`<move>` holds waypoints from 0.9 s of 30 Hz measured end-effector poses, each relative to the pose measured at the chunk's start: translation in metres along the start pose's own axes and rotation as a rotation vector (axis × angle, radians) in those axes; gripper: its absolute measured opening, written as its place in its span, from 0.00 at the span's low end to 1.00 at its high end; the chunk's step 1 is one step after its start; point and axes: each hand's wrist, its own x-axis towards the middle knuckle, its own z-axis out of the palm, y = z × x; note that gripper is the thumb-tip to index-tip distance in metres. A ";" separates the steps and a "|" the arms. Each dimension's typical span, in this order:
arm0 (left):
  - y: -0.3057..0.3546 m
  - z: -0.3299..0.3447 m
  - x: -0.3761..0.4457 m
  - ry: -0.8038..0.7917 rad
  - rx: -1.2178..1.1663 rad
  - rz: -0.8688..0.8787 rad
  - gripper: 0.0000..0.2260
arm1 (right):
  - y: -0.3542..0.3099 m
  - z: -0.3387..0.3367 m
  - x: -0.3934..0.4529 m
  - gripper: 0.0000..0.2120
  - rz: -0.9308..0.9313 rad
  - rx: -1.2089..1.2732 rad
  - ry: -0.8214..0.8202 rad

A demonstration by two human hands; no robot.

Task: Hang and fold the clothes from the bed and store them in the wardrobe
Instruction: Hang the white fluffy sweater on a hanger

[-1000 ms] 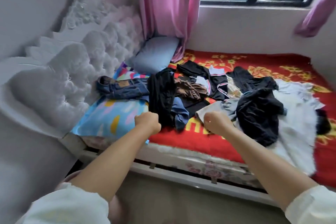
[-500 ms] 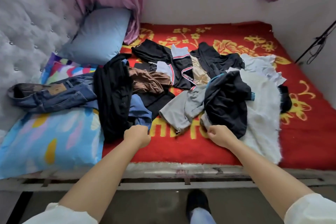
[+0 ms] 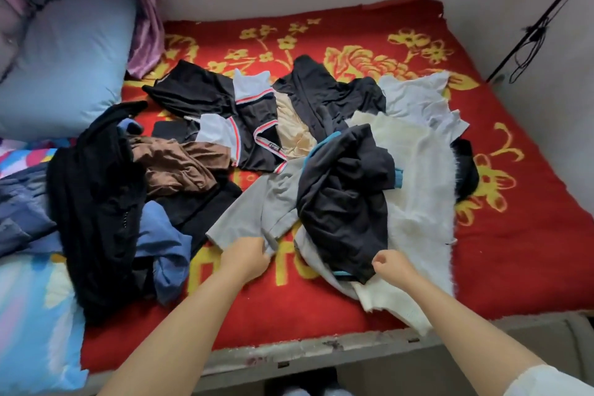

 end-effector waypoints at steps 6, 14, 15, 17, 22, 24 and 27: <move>0.050 0.019 0.063 -0.020 -0.051 0.096 0.06 | 0.040 0.002 0.031 0.12 0.104 0.099 -0.044; 0.120 0.065 0.112 -0.143 -0.047 0.269 0.07 | 0.095 -0.027 0.058 0.15 0.310 0.089 0.034; 0.127 0.076 0.112 -0.187 -0.044 0.276 0.06 | 0.102 -0.026 0.059 0.19 0.328 0.047 0.011; 0.141 0.107 0.107 -0.298 -0.022 0.273 0.03 | 0.124 -0.020 0.063 0.26 0.374 -0.035 -0.047; 0.174 0.185 0.099 -0.375 -0.074 0.131 0.16 | 0.184 0.009 0.077 0.41 0.525 0.004 -0.094; 0.184 0.211 0.093 -0.361 -0.235 -0.022 0.22 | 0.205 0.022 0.080 0.46 0.599 0.239 -0.028; 0.197 0.244 0.092 -0.347 -0.711 -0.334 0.25 | 0.233 0.044 0.089 0.46 0.687 0.690 0.038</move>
